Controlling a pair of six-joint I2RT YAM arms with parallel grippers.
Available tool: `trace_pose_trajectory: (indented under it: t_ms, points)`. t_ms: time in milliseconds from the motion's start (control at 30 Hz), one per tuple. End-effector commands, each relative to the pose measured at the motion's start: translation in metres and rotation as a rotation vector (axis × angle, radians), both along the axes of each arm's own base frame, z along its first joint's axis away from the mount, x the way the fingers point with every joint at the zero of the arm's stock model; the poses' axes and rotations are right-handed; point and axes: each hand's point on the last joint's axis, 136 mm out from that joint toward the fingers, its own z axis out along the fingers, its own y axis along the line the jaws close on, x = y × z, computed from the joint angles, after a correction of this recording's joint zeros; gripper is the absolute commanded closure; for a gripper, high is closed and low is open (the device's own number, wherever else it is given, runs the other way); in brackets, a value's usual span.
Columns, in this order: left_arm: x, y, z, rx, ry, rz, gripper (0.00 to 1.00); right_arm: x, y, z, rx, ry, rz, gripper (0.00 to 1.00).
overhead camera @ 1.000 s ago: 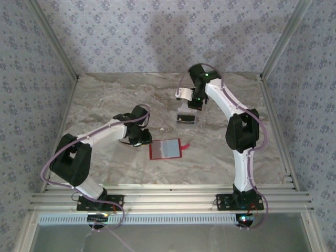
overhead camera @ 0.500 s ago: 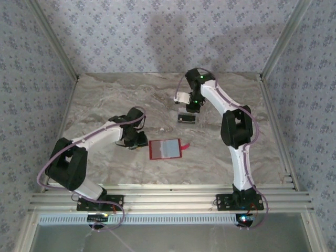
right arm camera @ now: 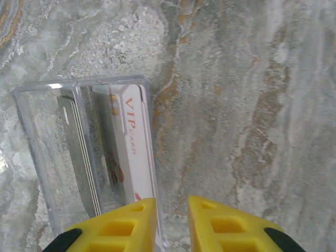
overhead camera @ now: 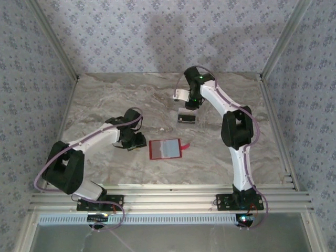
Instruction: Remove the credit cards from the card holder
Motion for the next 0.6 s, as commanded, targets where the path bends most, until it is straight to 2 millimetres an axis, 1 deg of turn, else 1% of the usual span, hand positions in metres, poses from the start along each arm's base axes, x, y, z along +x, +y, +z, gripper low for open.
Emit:
trace_pose_trajectory:
  t_ms: [0, 133, 200, 233, 300, 333, 367, 500, 533, 567]
  points:
    - [0.009, 0.012, 0.009, -0.001, -0.063, 0.027, 0.56, 0.000, -0.009, 0.048, 0.013, -0.128, 0.017, 0.72]
    - [0.021, 0.032, 0.016, 0.054, -0.148, 0.037, 0.41, -0.003, -0.019, 0.067, 0.122, -0.203, -0.129, 0.54]
    - [0.027, 0.045, 0.020, 0.102, -0.184, 0.041, 0.31, -0.007, -0.029, 0.068, 0.168, -0.240, -0.209, 0.44]
    - [0.030, 0.053, 0.020, 0.130, -0.199, 0.052, 0.25, -0.010, -0.034, 0.070, 0.196, -0.259, -0.256, 0.39]
    - [0.037, 0.066, 0.022, 0.168, -0.222, 0.068, 0.06, -0.015, -0.045, 0.072, 0.253, -0.288, -0.338, 0.27]
    - [0.041, 0.073, 0.023, 0.185, -0.235, 0.079, 0.01, -0.020, -0.053, 0.070, 0.274, -0.292, -0.383, 0.12]
    - [0.045, 0.081, 0.025, 0.211, -0.252, 0.089, 0.01, -0.023, -0.060, 0.069, 0.294, -0.301, -0.424, 0.01]
    - [0.062, 0.114, 0.037, 0.377, -0.338, 0.122, 0.00, -0.039, -0.091, 0.063, 0.374, -0.337, -0.609, 0.00]
    - [0.067, 0.122, 0.041, 0.424, -0.365, 0.128, 0.00, -0.050, -0.101, 0.050, 0.382, -0.325, -0.650, 0.00]
    - [0.071, 0.132, 0.045, 0.485, -0.394, 0.129, 0.00, -0.056, -0.111, 0.041, 0.397, -0.327, -0.703, 0.00]
